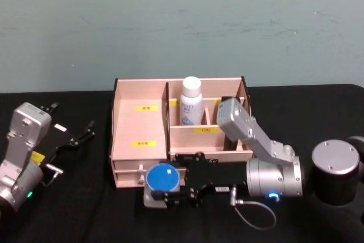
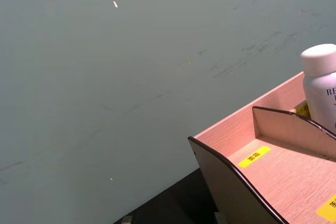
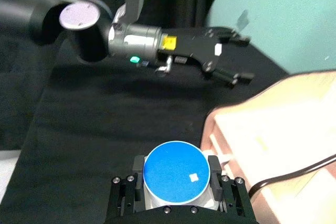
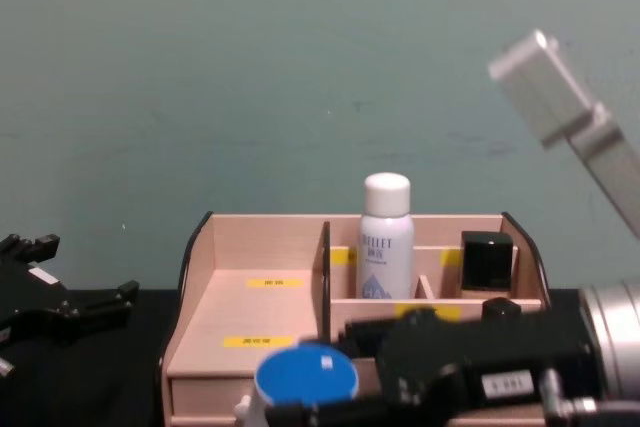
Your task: Pick up the facial cleanser and watermelon frost from the table and place them into the tiered storage box.
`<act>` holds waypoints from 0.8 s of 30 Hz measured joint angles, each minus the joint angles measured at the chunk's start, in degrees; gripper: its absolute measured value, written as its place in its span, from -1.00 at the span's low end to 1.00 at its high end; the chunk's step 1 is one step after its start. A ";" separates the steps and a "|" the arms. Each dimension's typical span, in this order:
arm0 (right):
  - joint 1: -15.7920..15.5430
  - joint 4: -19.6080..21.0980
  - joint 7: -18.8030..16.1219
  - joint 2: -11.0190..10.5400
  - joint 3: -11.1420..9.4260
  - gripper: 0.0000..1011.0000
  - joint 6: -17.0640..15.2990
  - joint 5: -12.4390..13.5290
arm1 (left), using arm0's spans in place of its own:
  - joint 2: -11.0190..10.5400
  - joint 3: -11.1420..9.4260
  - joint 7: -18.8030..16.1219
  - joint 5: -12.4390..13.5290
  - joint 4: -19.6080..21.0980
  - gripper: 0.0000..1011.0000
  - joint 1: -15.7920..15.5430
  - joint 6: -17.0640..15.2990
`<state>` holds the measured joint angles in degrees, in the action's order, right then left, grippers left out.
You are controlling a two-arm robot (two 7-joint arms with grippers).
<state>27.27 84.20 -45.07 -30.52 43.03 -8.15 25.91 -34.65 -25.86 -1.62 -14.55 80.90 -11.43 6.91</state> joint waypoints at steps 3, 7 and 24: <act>0.59 1.19 1.80 0.39 -0.51 0.45 -0.65 0.02 | 0.00 0.00 0.00 0.00 0.00 1.00 0.00 0.00; 1.24 2.22 4.48 1.24 -0.84 0.45 -1.90 -0.75 | 0.00 0.00 0.00 0.00 0.00 1.00 0.00 0.00; 2.41 1.06 15.82 8.79 -2.20 0.45 -6.87 -5.19 | 0.00 0.00 0.00 0.00 0.00 1.00 0.00 0.00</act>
<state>29.68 85.27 -29.25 -21.73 40.83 -15.02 20.73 -34.65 -25.86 -1.62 -14.55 80.90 -11.43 6.91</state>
